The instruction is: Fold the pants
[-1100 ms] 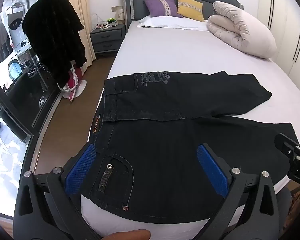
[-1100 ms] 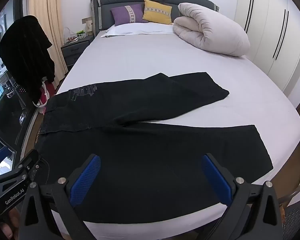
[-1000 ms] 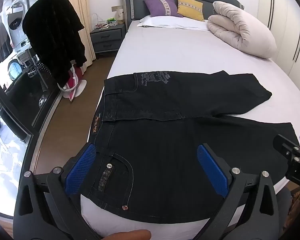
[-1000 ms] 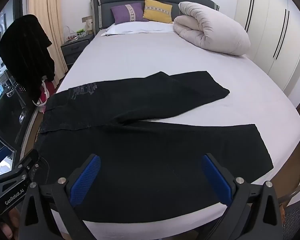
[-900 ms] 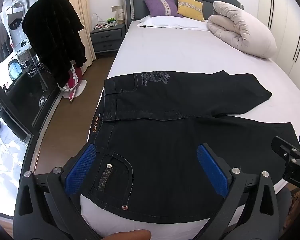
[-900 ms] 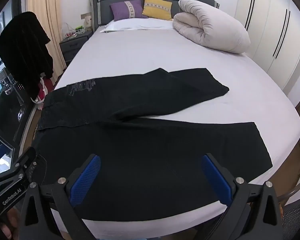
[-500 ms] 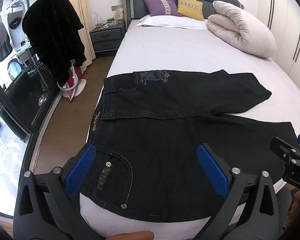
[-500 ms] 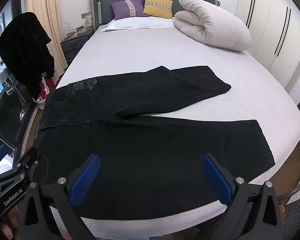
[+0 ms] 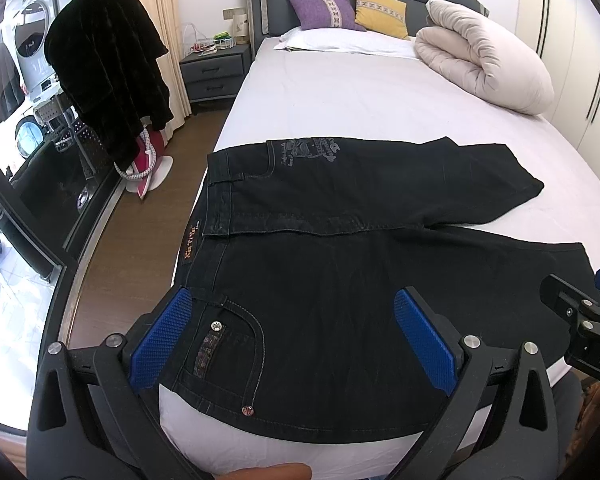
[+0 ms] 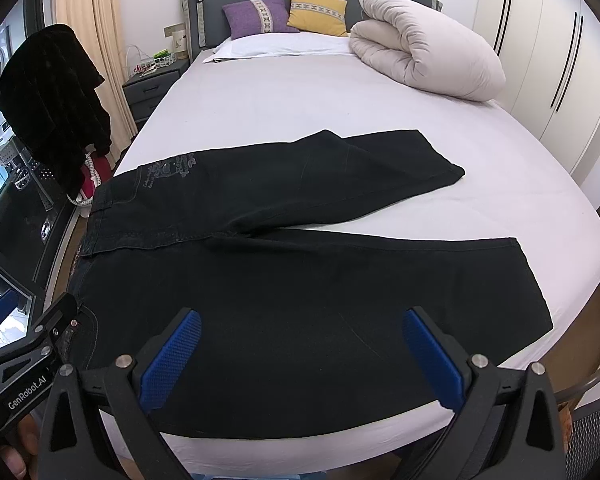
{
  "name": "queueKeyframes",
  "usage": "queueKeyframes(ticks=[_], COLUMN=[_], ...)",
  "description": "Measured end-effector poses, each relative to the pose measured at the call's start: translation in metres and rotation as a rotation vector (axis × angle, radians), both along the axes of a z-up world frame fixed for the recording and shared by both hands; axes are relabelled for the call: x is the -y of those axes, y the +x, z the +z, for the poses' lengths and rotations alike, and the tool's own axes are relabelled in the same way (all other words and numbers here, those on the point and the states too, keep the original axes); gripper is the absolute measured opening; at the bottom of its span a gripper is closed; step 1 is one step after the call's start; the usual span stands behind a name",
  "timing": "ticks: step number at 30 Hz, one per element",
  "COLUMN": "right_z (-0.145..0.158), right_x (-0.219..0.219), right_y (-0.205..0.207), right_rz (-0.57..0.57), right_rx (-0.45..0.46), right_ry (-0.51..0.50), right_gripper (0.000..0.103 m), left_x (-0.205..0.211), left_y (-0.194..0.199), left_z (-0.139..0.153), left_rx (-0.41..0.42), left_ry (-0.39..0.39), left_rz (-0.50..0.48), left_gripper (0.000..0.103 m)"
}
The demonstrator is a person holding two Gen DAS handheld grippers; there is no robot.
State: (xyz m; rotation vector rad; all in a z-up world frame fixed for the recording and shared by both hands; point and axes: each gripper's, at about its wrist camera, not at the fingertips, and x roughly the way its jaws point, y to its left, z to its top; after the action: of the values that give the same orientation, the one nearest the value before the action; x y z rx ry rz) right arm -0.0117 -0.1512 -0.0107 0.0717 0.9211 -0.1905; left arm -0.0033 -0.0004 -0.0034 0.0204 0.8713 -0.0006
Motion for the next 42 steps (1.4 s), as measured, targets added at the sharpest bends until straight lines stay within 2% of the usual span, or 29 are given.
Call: queueKeyframes(ticks=[42], right_z=[-0.0007], right_x=[-0.0006], right_y=[0.0012], right_rz=[0.000], right_rx=[-0.002], right_ry=[0.001], right_gripper=[0.103], left_x=[0.0001], left_y=[0.0004], left_z=[-0.0015], left_rx=[-0.005], left_ry=[-0.001], left_rz=[0.000], left_gripper=[0.103])
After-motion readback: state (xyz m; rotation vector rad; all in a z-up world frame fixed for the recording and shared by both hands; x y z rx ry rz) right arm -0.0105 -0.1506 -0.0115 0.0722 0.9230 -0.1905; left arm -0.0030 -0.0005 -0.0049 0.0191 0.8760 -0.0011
